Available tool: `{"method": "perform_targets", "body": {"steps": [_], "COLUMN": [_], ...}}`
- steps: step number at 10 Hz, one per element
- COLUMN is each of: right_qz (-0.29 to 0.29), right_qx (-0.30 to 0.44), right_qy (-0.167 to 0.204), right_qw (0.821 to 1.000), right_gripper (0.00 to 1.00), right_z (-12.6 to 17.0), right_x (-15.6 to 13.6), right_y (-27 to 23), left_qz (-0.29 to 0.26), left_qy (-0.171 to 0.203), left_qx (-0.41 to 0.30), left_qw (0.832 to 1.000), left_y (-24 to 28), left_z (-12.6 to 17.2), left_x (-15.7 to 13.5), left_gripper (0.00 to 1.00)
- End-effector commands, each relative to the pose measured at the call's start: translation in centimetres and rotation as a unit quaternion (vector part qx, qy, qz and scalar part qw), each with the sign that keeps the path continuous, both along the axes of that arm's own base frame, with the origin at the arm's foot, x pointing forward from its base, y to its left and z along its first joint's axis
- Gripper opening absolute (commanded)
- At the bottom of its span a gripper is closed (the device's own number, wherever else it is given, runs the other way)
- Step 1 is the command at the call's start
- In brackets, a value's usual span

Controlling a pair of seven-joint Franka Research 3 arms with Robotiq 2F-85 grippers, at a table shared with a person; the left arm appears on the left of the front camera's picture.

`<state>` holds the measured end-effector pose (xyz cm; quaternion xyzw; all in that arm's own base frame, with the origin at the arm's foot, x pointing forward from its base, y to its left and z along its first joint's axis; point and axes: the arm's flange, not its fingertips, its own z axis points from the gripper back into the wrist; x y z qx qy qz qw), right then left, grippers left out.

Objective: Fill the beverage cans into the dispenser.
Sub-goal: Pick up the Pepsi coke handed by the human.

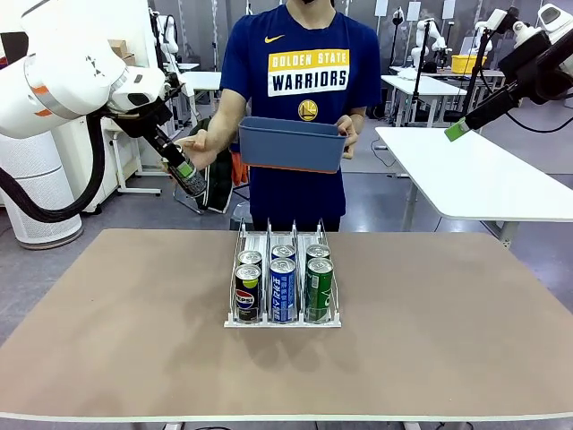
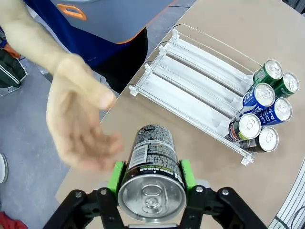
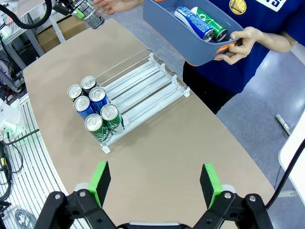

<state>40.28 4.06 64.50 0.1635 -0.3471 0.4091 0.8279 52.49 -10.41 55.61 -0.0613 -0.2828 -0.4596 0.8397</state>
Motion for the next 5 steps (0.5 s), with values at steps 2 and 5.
{"method": "perform_targets", "body": {"steps": [2, 5], "right_qz": [0.0, 0.0], "right_qx": [0.0, 0.0], "right_qy": [0.001, 0.001], "right_qw": [1.0, 1.0], "right_gripper": [1.0, 1.0], "right_z": [-0.16, -0.16], "right_x": [-0.06, -0.06], "right_y": [0.01, 0.01], "left_qz": [0.014, 0.011], "left_qy": [-0.001, -0.002], "left_qx": [0.007, 0.001], "left_qw": [1.0, 1.0], "left_y": [0.2, 0.22], "left_z": [0.3, 0.42], "left_x": [-0.67, -0.87], "left_gripper": [0.18, 0.18]}}
